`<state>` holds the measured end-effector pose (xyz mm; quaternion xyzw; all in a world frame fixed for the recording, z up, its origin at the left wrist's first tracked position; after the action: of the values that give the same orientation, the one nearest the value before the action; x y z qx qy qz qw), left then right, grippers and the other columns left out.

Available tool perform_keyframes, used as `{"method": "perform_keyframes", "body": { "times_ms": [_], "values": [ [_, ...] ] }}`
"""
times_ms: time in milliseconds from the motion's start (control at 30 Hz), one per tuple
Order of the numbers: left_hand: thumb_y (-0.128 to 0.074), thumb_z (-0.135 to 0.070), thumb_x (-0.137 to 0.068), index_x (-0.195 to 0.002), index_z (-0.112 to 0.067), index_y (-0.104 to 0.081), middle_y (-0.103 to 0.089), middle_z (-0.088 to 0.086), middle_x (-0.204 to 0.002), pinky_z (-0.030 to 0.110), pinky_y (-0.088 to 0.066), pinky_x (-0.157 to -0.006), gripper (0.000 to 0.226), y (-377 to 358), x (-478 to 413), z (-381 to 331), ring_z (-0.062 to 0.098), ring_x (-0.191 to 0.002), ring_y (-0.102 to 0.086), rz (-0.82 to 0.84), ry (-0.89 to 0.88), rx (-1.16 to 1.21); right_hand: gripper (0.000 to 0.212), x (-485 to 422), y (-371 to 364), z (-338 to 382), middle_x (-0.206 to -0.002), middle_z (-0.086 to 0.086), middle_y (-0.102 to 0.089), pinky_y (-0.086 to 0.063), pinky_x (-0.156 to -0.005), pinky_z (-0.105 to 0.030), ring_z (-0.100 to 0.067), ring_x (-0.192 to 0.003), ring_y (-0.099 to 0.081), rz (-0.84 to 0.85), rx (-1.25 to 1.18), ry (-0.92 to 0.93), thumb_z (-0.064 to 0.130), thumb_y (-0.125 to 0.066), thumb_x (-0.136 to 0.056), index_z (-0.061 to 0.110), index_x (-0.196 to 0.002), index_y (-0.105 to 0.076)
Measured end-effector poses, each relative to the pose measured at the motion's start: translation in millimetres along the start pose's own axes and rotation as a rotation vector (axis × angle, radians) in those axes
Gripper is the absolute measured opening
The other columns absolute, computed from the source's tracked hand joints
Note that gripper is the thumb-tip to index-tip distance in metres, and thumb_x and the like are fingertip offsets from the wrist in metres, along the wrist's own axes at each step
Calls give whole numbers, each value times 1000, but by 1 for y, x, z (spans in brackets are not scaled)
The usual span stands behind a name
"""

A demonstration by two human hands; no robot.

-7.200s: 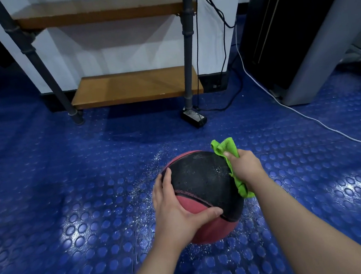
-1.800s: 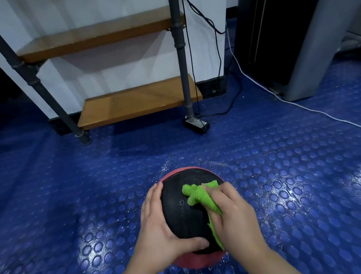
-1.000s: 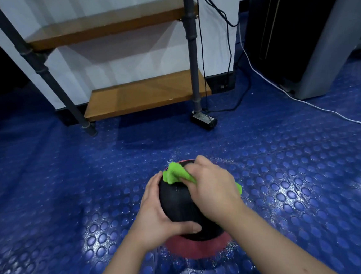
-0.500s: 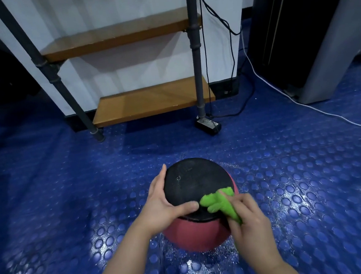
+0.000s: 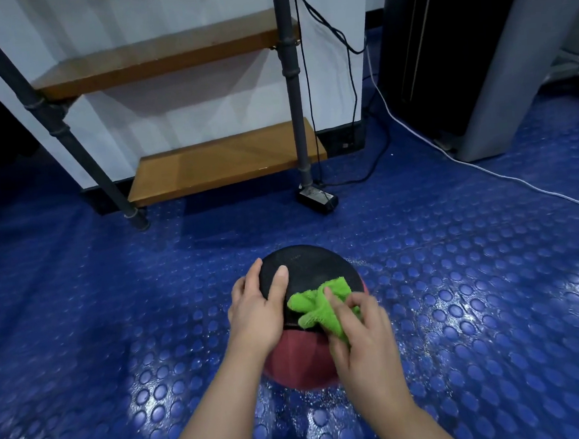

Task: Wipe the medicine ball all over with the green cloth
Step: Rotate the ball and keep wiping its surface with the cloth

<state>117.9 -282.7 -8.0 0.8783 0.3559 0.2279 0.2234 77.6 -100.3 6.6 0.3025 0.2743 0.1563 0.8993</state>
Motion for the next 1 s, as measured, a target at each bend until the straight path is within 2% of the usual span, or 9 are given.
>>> {"method": "perform_keyframes", "body": {
  "times_ms": [67,200,400,533,633,767,833,900,1000],
  "values": [
    [-41,-72,-89,-151,-44,-26,-20,1,-161,51,-23,-119,70,2,-5,1,30,-146,-24,5,21,12,59,10,-1,-6,-113,6,-41,-49,-78,-30,-16,-101,-47,-2,-62,12,20,-45,-84,35,-141,-42],
    [-42,-70,-89,-151,-43,-28,-22,2,-160,50,-24,-118,69,6,-3,3,29,-145,-26,-4,25,49,75,20,-5,-21,-113,6,-40,-52,-81,-39,-19,-101,-49,-15,-194,-10,3,-50,-79,42,-142,-39],
    [-43,-63,-92,-151,-39,-30,-26,-1,-158,39,-22,-117,65,17,18,12,17,-145,-26,-40,-17,128,74,34,-9,-28,-109,4,-44,-48,-80,-28,-18,-98,-51,-82,-115,29,-3,-55,-68,28,-135,-51],
    [-42,-88,-74,-147,-46,-34,-35,-10,-155,42,-28,-119,84,33,26,39,11,-140,-37,-56,33,257,34,42,-16,-67,-103,14,-46,-46,-82,-31,-9,-92,-52,-79,-178,-232,6,-58,-84,17,-114,-68],
    [-42,-72,-81,-146,-48,-34,-39,-14,-152,35,-32,-115,69,40,34,57,7,-136,-42,-31,48,373,16,33,-14,-69,-95,12,-57,-44,-75,-27,0,-88,-56,-61,-389,-421,17,-60,-93,30,-94,-69],
    [-62,-72,-72,-136,-48,-47,-52,-24,-140,38,-39,-110,70,50,37,80,-1,-128,-50,49,27,482,19,10,-24,-90,-84,-1,-72,-50,-68,-32,-16,-76,-67,-137,-1004,-898,28,-47,-99,21,-95,-65],
    [-72,-66,-54,-123,-40,-56,-59,-12,-133,38,-48,-91,76,60,32,90,9,-119,-58,30,98,540,27,0,-38,-102,-100,-3,-74,-52,-73,-37,-18,-87,-70,-77,-1189,-1006,35,-43,-100,21,-111,-63],
    [-66,-72,-52,-123,-34,-55,-63,-1,-128,38,-50,-79,81,67,29,103,15,-110,-60,36,222,540,39,-4,-54,-105,-113,-8,-70,-51,-83,-40,-22,-101,-67,57,-1229,-1056,39,-41,-99,15,-123,-59],
    [-57,-92,-60,-140,-34,-49,-60,-9,-137,47,-43,-106,99,64,25,117,14,-125,-57,158,376,573,46,-3,-81,-89,-110,-13,-71,-53,-81,-39,-25,-100,-69,312,-1188,-1107,43,-38,-99,10,-121,-61]
  ]
}}
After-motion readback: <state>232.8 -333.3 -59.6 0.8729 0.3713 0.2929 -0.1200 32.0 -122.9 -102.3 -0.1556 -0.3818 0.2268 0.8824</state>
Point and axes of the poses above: each hand's wrist, its own x-axis away from the middle knuckle, its own y-axis out of the back of the hand, z = x × y, the point moved 7 cm from there along -x, towards the middle knuckle
